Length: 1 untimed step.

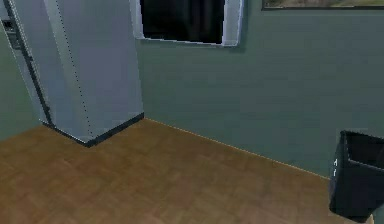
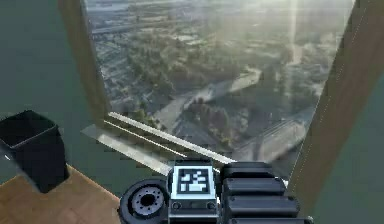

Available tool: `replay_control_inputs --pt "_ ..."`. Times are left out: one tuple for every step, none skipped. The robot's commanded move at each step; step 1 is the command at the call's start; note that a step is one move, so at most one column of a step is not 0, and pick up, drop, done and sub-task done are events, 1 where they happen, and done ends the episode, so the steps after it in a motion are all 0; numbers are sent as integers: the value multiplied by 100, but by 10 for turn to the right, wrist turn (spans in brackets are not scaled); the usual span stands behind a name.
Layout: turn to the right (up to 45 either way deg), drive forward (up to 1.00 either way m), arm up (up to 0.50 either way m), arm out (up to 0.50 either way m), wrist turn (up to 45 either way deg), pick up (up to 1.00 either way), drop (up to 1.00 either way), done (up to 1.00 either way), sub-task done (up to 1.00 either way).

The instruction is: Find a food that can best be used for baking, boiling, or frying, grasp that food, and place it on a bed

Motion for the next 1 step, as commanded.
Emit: replay_control_inputs --pt "-450 0 0 0 0 0 0 0 0"
